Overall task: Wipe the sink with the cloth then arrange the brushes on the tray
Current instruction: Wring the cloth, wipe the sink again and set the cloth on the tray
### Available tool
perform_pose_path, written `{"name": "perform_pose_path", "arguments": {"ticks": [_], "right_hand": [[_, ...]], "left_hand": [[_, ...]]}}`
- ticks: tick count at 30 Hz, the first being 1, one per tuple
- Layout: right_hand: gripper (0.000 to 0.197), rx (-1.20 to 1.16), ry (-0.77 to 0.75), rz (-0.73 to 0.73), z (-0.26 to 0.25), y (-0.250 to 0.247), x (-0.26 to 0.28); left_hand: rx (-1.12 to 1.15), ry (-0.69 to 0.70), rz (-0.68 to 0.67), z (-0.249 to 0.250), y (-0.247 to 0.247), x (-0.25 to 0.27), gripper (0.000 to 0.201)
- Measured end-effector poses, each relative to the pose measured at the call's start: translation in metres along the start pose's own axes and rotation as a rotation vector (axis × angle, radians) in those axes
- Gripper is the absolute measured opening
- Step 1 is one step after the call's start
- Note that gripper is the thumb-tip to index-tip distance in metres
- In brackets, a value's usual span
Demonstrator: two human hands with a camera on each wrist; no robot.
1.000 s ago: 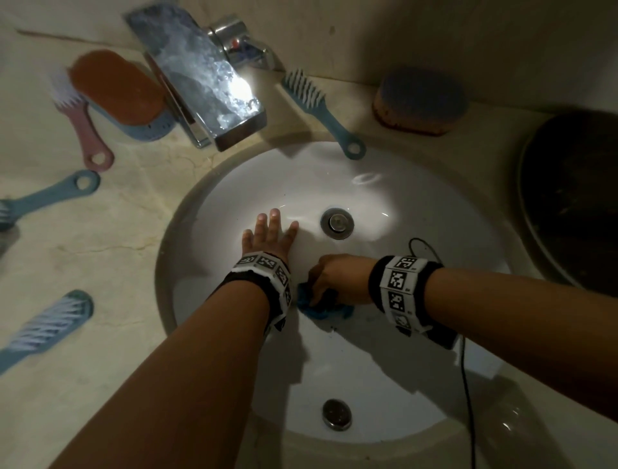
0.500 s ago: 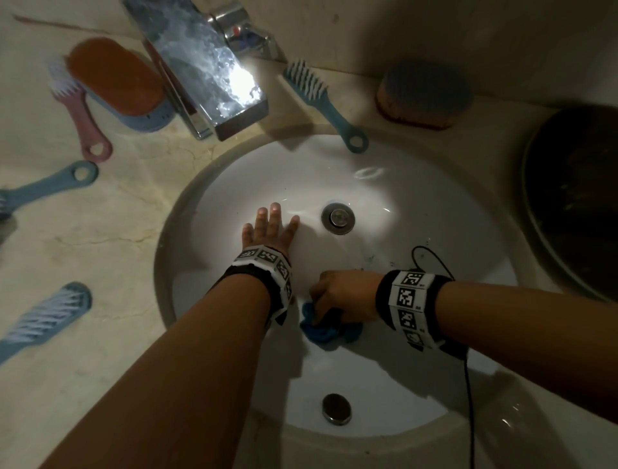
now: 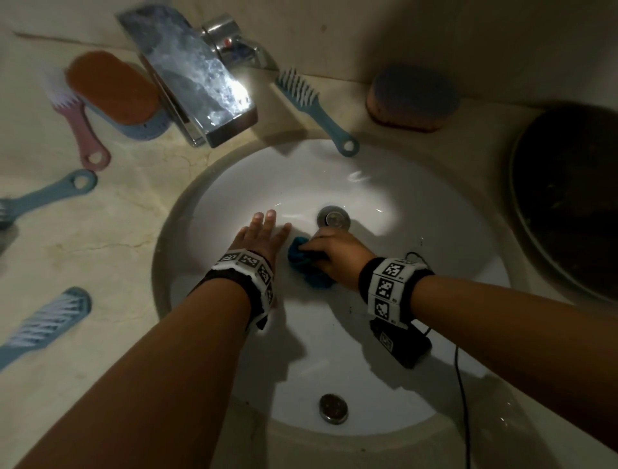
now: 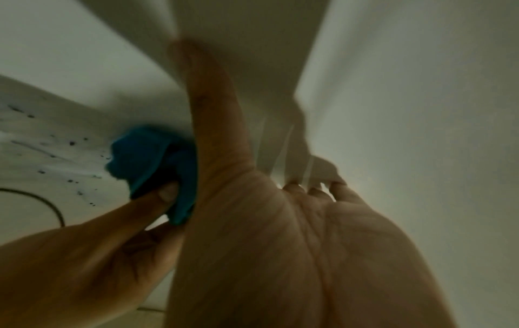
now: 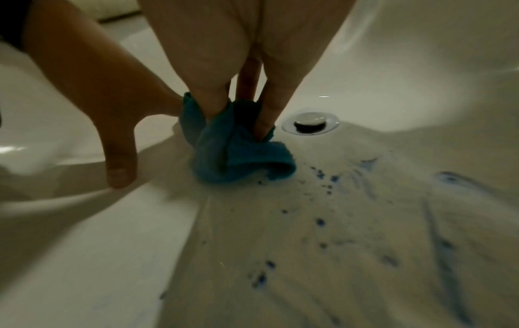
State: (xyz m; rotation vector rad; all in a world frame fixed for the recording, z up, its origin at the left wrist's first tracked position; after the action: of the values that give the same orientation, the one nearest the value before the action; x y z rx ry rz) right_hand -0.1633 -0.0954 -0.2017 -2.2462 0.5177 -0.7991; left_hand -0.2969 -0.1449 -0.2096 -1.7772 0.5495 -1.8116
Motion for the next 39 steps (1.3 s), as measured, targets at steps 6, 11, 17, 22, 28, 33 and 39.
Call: {"name": "perform_pose_path", "arguments": {"ticks": [6,11,17,22,28,33,39], "right_hand": [[0.032,0.093,-0.218,-0.218,-0.029,0.031,0.0],[0.032,0.196,-0.128,-0.284,-0.01,0.019,0.012],[0.037,0.141,-0.115,-0.399,-0.009,-0.002,0.036],[0.032,0.343,-0.236,-0.63,-0.013,0.036,0.049],[0.009,0.321,-0.074,-0.166,0.02,0.014,-0.001],[0.004,0.213,0.103,-0.076,0.026,0.011,0.001],[0.038,0.132,0.205,0.004,0.046,-0.019,-0.016]], "left_hand": [[0.029,0.013,0.005,0.005,-0.005,0.005,0.099],[-0.006,-0.004,0.009,0.005,0.001,-0.001,0.126],[0.014,-0.037,-0.019,0.011,0.001,-0.003,0.131],[0.015,-0.05,-0.018,0.01,0.004,-0.007,0.134],[0.03,-0.076,-0.008,0.013,0.004,-0.01,0.13],[0.061,-0.062,0.002,0.013,0.004,-0.011,0.125],[0.082,-0.049,0.006,0.012,0.005,-0.012,0.127]]}}
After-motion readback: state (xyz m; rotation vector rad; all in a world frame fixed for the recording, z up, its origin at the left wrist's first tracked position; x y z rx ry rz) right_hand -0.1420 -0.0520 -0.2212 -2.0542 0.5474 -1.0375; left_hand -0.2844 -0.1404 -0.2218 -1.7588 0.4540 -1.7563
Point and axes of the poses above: each hand's wrist, its own x-axis away from the middle knuckle, its own y-axis out of the palm, z = x × y, the point moved 4 cm from there along -x, towards the middle knuckle, and after that the axes turned 3 degrees about -x, right-handed, at the moved point
